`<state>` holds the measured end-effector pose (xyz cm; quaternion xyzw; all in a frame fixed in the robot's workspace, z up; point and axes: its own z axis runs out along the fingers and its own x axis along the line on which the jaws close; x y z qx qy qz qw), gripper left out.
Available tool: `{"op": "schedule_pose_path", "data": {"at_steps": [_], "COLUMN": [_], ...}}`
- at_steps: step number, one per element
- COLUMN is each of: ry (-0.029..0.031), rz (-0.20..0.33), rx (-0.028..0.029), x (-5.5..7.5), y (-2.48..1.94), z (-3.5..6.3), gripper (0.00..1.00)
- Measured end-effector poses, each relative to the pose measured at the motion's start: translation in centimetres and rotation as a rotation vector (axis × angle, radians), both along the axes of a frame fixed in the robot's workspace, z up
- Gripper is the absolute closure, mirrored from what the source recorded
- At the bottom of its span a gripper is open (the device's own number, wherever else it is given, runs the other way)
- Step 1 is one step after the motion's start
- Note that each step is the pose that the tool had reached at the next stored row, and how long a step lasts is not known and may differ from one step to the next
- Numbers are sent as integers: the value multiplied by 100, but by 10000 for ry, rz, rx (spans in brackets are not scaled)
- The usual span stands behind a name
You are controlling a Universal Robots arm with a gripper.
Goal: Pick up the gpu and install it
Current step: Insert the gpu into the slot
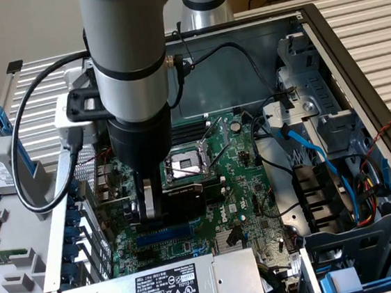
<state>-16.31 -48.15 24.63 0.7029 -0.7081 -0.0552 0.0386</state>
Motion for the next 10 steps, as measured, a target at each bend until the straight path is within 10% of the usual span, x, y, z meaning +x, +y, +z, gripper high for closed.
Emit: {"op": "schedule_pose_path", "data": {"at_steps": [10], "ry": [-7], "rz": [0], "rx": [-1], "x": [-5], "y": [-7], "z": [-42], "gripper": [71]}}
